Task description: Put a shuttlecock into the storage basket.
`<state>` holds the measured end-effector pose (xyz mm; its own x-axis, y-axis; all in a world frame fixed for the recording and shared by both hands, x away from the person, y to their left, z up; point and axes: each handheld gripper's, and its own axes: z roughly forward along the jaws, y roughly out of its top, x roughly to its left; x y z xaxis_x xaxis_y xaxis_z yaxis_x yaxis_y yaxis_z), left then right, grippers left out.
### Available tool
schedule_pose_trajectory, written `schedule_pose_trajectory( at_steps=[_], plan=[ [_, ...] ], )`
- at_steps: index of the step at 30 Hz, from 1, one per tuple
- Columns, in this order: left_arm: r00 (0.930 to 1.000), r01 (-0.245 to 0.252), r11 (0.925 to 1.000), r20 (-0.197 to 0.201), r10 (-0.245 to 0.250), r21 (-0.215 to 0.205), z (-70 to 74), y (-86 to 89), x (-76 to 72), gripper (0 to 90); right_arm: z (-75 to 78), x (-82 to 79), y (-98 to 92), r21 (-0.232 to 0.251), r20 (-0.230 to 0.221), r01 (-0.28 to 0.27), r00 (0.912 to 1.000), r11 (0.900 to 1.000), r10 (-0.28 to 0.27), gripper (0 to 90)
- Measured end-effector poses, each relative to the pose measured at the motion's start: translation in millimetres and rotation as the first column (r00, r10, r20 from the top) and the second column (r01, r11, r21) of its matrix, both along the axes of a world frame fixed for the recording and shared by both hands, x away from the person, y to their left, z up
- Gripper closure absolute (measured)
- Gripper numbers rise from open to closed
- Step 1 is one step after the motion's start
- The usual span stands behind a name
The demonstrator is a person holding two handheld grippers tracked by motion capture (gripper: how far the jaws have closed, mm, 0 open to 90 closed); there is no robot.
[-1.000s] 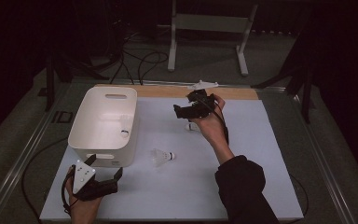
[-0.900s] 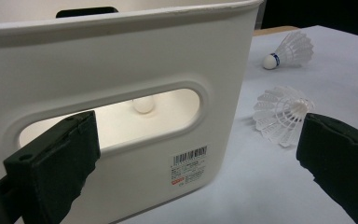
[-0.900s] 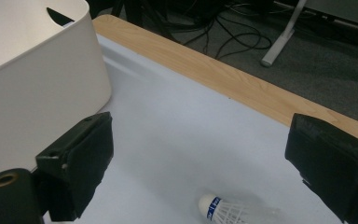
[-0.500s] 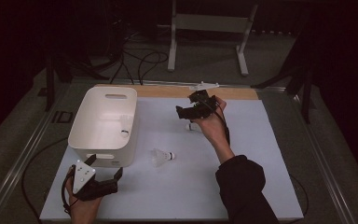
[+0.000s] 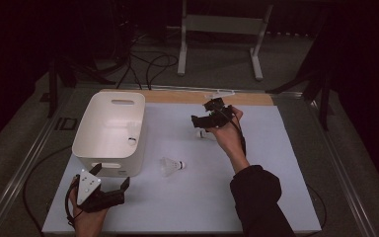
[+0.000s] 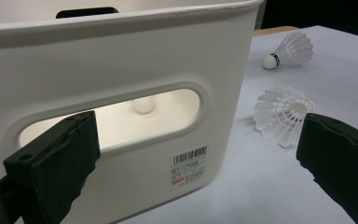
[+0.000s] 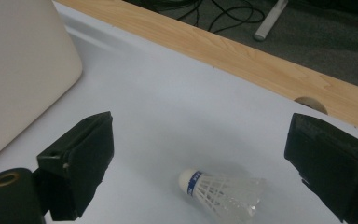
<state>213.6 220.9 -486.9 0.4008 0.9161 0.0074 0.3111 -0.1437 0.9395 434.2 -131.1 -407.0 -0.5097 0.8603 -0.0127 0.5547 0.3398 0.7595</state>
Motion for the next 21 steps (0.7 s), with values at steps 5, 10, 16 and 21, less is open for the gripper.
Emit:
schedule_pose_trajectory(
  at_steps=[5, 10, 16, 21],
  plan=[
    [1.0000, 0.001, 1.0000, 0.000, -0.001, 0.002, 0.1, 0.3, -0.1, 0.0, -5.3, 1.2, -2.8, -0.008, -0.014, 0.009, 0.9999, 1.000, -0.009, 8.4],
    [1.0000, 0.001, 1.0000, 0.000, -0.001, 0.004, 0.2, 0.5, -0.2, 0.0, -12.1, 2.7, -7.0, -0.009, -0.031, 0.019, 0.9993, 1.000, -0.020, 8.5],
    [1.0000, 0.001, 1.0000, 0.000, -0.001, 0.004, 0.1, 0.1, -0.1, 0.0, -18.4, 4.4, -13.1, -0.016, -0.044, 0.030, 0.9985, 0.999, -0.031, 8.6],
    [1.0000, 0.001, 1.0000, 0.001, -0.001, 0.003, 0.2, 0.3, -0.2, 0.0, -23.7, 5.1, -14.7, -0.017, -0.059, 0.037, 0.9975, 0.999, -0.038, 8.6]
  ],
)
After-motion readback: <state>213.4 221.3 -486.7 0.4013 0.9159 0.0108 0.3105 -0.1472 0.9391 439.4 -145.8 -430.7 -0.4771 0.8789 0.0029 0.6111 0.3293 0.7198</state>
